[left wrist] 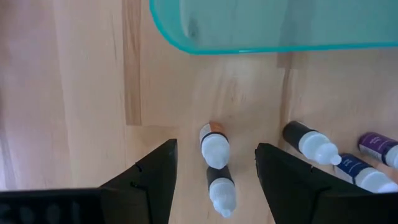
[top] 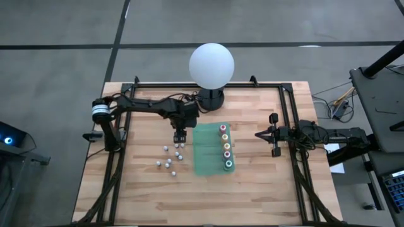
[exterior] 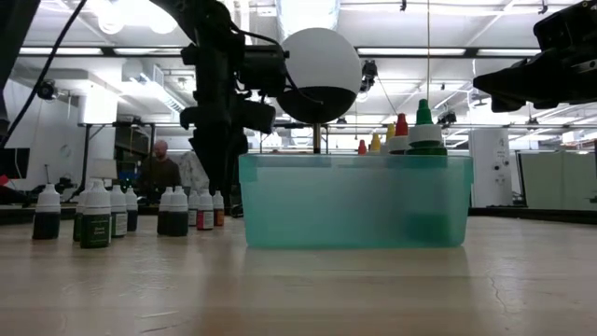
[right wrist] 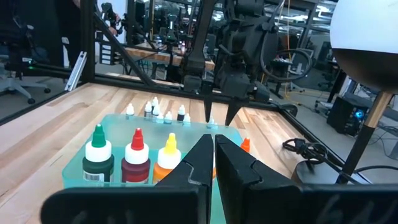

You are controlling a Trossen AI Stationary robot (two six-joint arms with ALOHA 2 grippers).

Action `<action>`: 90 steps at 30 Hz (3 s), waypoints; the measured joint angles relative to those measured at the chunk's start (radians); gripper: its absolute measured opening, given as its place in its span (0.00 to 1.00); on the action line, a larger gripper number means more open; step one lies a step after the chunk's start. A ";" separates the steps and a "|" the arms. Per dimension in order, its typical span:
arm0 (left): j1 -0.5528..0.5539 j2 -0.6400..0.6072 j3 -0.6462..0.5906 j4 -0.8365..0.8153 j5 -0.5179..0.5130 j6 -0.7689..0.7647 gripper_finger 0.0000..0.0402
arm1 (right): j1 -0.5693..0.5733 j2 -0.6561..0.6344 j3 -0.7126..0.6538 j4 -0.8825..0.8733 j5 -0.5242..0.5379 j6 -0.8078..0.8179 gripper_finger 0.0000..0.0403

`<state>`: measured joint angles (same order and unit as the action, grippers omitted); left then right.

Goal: Pick & Place food coloring
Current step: Put the small orange food coloring bottle into the green bin

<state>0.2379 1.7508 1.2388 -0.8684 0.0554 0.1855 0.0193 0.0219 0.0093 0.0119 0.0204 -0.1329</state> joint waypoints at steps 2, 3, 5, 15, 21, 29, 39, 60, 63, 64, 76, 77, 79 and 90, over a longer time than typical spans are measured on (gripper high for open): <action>0.000 0.006 0.000 0.000 0.000 0.002 0.47 | 0.000 0.000 0.000 0.000 0.000 0.000 0.02; 0.000 0.009 0.000 -0.001 0.000 0.002 0.47 | 0.000 0.000 0.000 0.000 0.000 -0.001 0.02; 0.000 0.018 0.000 -0.001 0.000 0.004 0.47 | 0.000 0.000 0.000 0.000 0.000 0.001 0.02; 0.000 0.046 0.000 -0.001 0.000 0.004 0.47 | 0.000 0.000 0.000 0.000 0.000 -0.001 0.02; 0.000 0.050 0.000 0.000 -0.004 0.003 0.47 | 0.000 0.000 0.000 0.000 0.000 0.000 0.02; 0.000 0.050 -0.002 0.005 -0.017 0.003 0.43 | 0.000 0.000 0.000 0.000 0.000 -0.001 0.02; 0.000 0.050 -0.028 0.030 -0.020 0.002 0.38 | 0.000 0.000 0.000 0.000 0.000 0.001 0.02; 0.000 0.050 -0.034 0.049 -0.018 0.002 0.22 | 0.000 0.000 0.000 0.000 0.000 0.000 0.02; 0.000 0.050 -0.034 0.050 -0.013 0.002 0.18 | 0.000 0.000 0.000 0.000 0.000 -0.001 0.02; 0.000 0.050 -0.034 0.050 -0.013 0.002 0.17 | 0.000 0.000 0.000 0.000 0.000 0.000 0.02; 0.000 0.049 -0.034 0.049 -0.012 0.002 0.12 | 0.000 0.000 0.000 0.000 0.000 -0.001 0.02; 0.000 0.049 -0.033 0.048 -0.012 0.002 0.12 | 0.000 0.000 0.000 0.000 0.000 0.000 0.02; 0.000 0.049 -0.027 0.039 -0.012 0.003 0.12 | 0.000 0.000 0.000 0.000 0.000 -0.001 0.02; 0.001 0.047 0.084 -0.081 -0.012 0.016 0.12 | 0.000 0.000 0.000 0.000 0.000 0.001 0.02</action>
<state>0.2390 1.7977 1.3226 -0.9494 0.0437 0.2016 0.0189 0.0220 0.0093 0.0120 0.0204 -0.1323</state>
